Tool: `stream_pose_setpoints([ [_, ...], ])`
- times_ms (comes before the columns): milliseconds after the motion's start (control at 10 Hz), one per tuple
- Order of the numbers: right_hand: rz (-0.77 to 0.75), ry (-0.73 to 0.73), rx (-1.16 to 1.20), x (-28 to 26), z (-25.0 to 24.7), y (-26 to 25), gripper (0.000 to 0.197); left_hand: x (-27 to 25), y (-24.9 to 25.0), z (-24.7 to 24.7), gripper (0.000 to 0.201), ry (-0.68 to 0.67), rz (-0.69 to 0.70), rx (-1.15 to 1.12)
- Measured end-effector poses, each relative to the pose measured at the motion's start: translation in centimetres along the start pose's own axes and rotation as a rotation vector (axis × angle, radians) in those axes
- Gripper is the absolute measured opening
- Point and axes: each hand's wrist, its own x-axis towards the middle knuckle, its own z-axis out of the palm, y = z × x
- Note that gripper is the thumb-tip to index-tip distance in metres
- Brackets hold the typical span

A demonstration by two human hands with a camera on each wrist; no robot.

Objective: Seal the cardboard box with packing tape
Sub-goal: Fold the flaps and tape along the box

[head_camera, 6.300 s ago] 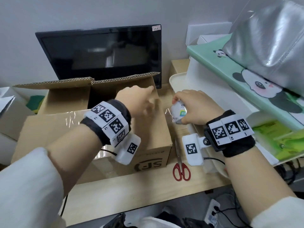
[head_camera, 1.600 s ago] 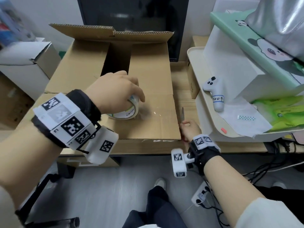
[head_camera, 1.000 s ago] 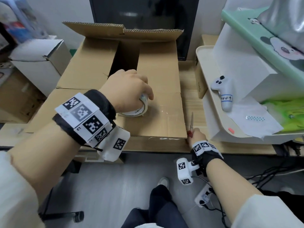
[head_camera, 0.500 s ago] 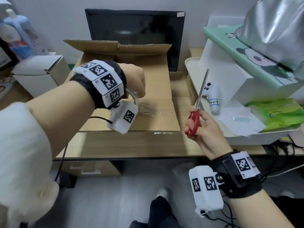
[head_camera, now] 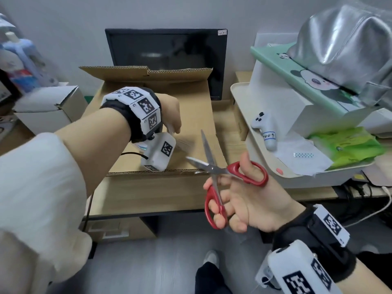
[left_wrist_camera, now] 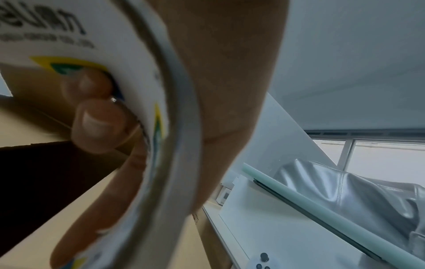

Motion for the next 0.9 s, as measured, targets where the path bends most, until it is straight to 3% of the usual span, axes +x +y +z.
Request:
stream_pose_setpoints([
  [200, 0.005, 0.073, -0.058, 1.8, 0.7, 0.4, 0.081, 0.2, -0.9, 0.2, 0.033, -0.130, 0.081, -0.292],
  [400, -0.056, 0.287, -0.106, 3.6, 1.0, 1.0, 0.062, 0.0, -0.6, 0.7, 0.031, -0.166, 0.122, -0.243],
  [900, -0.105, 0.344, -0.048, 3.9, 0.4, 1.7, 0.055, 0.1, -0.6, 1.0, 0.022, -0.174, 0.185, -0.245],
])
